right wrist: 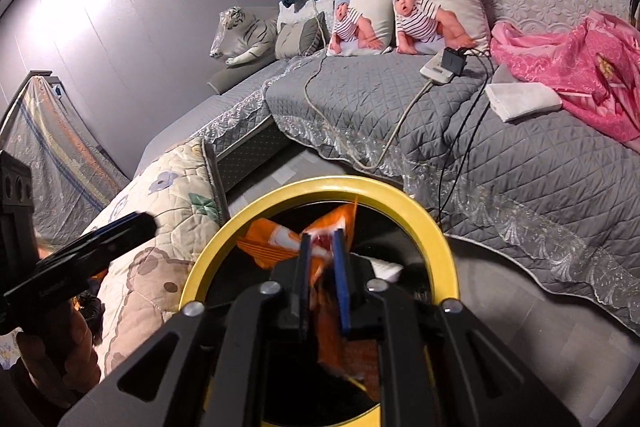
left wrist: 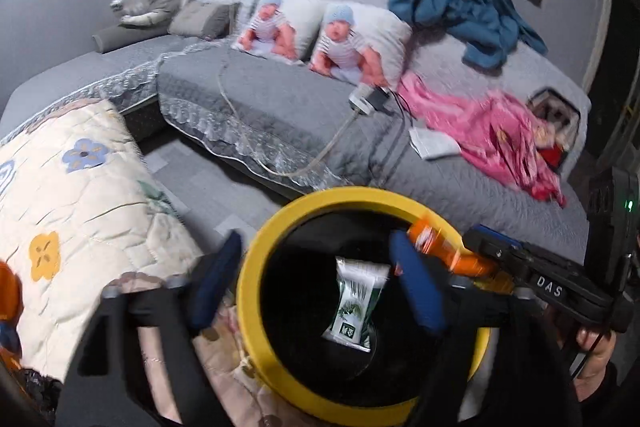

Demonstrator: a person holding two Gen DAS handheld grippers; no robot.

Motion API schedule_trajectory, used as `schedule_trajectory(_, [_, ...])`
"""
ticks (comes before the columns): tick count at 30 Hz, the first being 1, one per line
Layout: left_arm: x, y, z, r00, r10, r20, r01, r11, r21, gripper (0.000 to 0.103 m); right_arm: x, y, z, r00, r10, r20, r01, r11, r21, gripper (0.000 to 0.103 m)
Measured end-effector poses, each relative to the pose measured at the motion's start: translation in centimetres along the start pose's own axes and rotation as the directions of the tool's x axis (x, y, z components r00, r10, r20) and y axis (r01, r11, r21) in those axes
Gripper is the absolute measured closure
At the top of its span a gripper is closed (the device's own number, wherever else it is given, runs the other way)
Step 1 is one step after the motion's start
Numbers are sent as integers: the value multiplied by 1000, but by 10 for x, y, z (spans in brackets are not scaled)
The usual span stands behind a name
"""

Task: Collect trash
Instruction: 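Carry both items over the yellow bin and open both tools, then move both tools back over the trash on the quilt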

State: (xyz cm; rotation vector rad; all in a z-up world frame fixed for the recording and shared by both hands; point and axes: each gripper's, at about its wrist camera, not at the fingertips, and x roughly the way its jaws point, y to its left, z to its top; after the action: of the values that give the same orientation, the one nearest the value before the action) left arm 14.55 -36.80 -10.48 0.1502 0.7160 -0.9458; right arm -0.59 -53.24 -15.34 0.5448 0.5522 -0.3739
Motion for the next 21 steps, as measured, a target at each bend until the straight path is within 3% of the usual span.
schedule_trajectory(2, [-7, 8, 1, 1000, -1, 12, 2, 1000, -27, 19, -2, -1, 3, 1000, -17, 21, 17, 1000, 11, 55])
schedule_trajectory(6, [-31, 32, 2, 998, 27, 56, -22, 995, -93, 17, -12, 1, 9, 997, -39, 63, 39, 999, 5, 54])
schedule_trajectory(11, [-72, 56, 3, 988, 74, 132, -60, 993, -106, 15, -26, 13, 13, 994, -21, 107, 24, 999, -27, 54])
schedule_trajectory(17, [-150, 89, -5, 947, 172, 271, -160, 985, -68, 11, -33, 44, 15, 991, 50, 121, -36, 993, -113, 53])
schedule_trajectory(21, [-214, 123, -28, 896, 289, 338, -291, 956, -46, 10, -32, 76, 13, 989, 108, 104, -86, 977, -196, 49])
